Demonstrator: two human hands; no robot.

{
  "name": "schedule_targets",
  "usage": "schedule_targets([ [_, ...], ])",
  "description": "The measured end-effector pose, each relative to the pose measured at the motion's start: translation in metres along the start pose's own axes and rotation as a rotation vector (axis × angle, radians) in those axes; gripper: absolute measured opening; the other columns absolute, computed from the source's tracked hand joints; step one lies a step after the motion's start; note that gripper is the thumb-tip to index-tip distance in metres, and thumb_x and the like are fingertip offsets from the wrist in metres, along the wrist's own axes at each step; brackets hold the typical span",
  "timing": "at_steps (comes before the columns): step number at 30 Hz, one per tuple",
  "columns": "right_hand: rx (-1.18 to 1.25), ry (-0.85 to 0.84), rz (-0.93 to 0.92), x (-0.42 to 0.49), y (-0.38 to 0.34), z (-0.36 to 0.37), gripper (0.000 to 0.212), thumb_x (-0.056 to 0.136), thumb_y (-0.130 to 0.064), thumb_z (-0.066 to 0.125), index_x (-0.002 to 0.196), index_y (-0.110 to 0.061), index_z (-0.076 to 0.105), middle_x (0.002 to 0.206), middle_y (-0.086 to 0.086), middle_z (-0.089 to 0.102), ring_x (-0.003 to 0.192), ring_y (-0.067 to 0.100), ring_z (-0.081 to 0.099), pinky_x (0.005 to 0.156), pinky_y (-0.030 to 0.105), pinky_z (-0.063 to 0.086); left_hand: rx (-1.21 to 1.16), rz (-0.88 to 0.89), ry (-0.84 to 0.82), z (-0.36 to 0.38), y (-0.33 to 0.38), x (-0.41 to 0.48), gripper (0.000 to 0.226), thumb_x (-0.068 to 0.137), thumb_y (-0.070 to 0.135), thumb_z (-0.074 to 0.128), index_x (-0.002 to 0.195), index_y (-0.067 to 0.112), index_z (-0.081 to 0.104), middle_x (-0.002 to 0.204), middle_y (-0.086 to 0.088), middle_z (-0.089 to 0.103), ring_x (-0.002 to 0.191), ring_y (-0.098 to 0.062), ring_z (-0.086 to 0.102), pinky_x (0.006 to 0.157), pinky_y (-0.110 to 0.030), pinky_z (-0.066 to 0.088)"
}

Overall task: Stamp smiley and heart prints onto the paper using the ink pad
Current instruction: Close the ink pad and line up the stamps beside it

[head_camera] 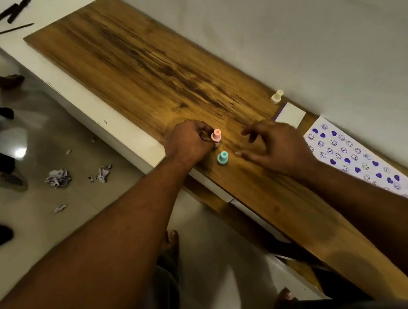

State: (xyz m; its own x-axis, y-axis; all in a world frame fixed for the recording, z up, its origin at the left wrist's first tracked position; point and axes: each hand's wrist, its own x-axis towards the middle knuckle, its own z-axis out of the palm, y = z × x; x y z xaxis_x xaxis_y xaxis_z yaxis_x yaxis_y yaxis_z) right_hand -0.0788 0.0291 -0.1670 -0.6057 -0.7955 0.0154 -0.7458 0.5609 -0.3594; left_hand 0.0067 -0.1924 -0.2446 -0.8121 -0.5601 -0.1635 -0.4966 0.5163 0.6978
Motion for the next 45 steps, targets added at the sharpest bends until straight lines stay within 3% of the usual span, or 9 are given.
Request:
schedule_targets([
  [4, -0.003, -0.051, -0.035, -0.006, -0.021, 0.024, 0.063, 0.084, -0.075, 0.06, 0.129, -0.031, 0.067, 0.108, -0.015, 0.069, 0.092, 0.005, 0.062, 0.07, 0.019, 0.051, 0.005, 0.015, 0.003, -0.002, 0.001, -0.001, 0.044, 0.065, 0.055, 0.095, 0.102, 0.04, 0.078, 0.069, 0.02, 0.068, 0.069, 0.004, 0.063, 0.055, -0.022, 0.04],
  [9, -0.047, -0.035, -0.035, 0.011, -0.025, 0.038, 0.041, 0.092, -0.056, 0.064, 0.124, -0.031, 0.069, 0.107, -0.011, 0.07, 0.091, 0.007, 0.062, 0.073, 0.027, 0.057, 0.011, 0.017, 0.007, -0.004, 0.004, -0.004, 0.044, 0.068, 0.055, 0.093, 0.106, 0.038, 0.078, 0.074, 0.019, 0.068, 0.071, 0.0, 0.064, 0.054, -0.022, 0.041],
  [12, -0.061, -0.032, -0.012, 0.028, -0.013, 0.038, 0.035, 0.093, -0.048, 0.067, 0.12, -0.027, 0.072, 0.105, -0.008, 0.072, 0.088, 0.008, 0.062, 0.068, 0.023, 0.053, 0.01, 0.02, 0.003, -0.005, 0.003, -0.004, 0.041, 0.069, 0.057, 0.092, 0.104, 0.04, 0.077, 0.072, 0.019, 0.068, 0.069, 0.001, 0.063, 0.054, -0.023, 0.042],
  [16, -0.092, 0.034, 0.182, 0.063, 0.019, 0.023, 0.038, 0.09, -0.048, 0.071, 0.118, -0.024, 0.073, 0.105, -0.005, 0.073, 0.084, 0.009, 0.06, 0.055, 0.018, 0.039, 0.006, 0.013, -0.007, -0.005, 0.002, -0.003, 0.042, 0.068, 0.058, 0.092, 0.104, 0.042, 0.077, 0.074, 0.02, 0.069, 0.072, 0.001, 0.064, 0.056, -0.024, 0.042],
  [21, -0.148, 0.13, 0.412, 0.085, 0.061, 0.001, 0.04, 0.08, -0.053, 0.075, 0.11, -0.026, 0.076, 0.096, -0.003, 0.072, 0.081, 0.015, 0.06, 0.064, 0.026, 0.042, 0.006, 0.007, -0.005, -0.004, 0.001, 0.0, 0.047, 0.07, 0.058, 0.092, 0.11, 0.038, 0.077, 0.087, 0.017, 0.074, 0.085, -0.003, 0.067, 0.07, -0.026, 0.051],
  [28, -0.145, 0.176, 0.54, 0.083, 0.088, -0.004, 0.043, 0.073, -0.053, 0.08, 0.106, -0.025, 0.078, 0.097, 0.001, 0.075, 0.095, 0.024, 0.07, 0.072, 0.028, 0.047, -0.01, -0.005, -0.006, -0.005, 0.002, -0.002, 0.045, 0.068, 0.058, 0.093, 0.106, 0.039, 0.077, 0.08, 0.02, 0.07, 0.081, 0.001, 0.064, 0.064, -0.024, 0.046],
  [35, -0.122, 0.186, 0.516, 0.079, 0.085, -0.015, 0.055, 0.073, -0.062, 0.083, 0.114, -0.025, 0.077, 0.104, 0.002, 0.074, 0.099, 0.022, 0.069, 0.076, 0.031, 0.052, -0.016, -0.001, -0.005, -0.005, 0.004, -0.003, 0.045, 0.067, 0.057, 0.093, 0.105, 0.039, 0.078, 0.075, 0.021, 0.068, 0.077, 0.005, 0.062, 0.059, -0.022, 0.04],
  [40, -0.081, 0.325, 0.321, 0.051, 0.049, -0.02, 0.048, 0.079, -0.072, 0.071, 0.095, -0.027, 0.077, 0.078, -0.008, 0.068, 0.078, 0.013, 0.066, 0.069, 0.032, 0.054, -0.028, 0.014, -0.015, -0.006, 0.004, -0.004, 0.042, 0.07, 0.052, 0.094, 0.106, 0.036, 0.078, 0.077, 0.021, 0.069, 0.077, 0.006, 0.062, 0.058, -0.02, 0.037],
  [45, 0.087, 0.067, -0.01, 0.027, 0.003, 0.005, 0.054, 0.085, -0.063, 0.07, 0.129, -0.031, 0.066, 0.099, -0.017, 0.067, 0.078, -0.004, 0.057, 0.065, 0.02, 0.045, -0.024, 0.064, -0.026, 0.002, 0.014, -0.012, 0.038, 0.075, 0.047, 0.092, 0.109, 0.036, 0.078, 0.079, 0.02, 0.068, 0.076, 0.002, 0.062, 0.057, -0.021, 0.037],
])
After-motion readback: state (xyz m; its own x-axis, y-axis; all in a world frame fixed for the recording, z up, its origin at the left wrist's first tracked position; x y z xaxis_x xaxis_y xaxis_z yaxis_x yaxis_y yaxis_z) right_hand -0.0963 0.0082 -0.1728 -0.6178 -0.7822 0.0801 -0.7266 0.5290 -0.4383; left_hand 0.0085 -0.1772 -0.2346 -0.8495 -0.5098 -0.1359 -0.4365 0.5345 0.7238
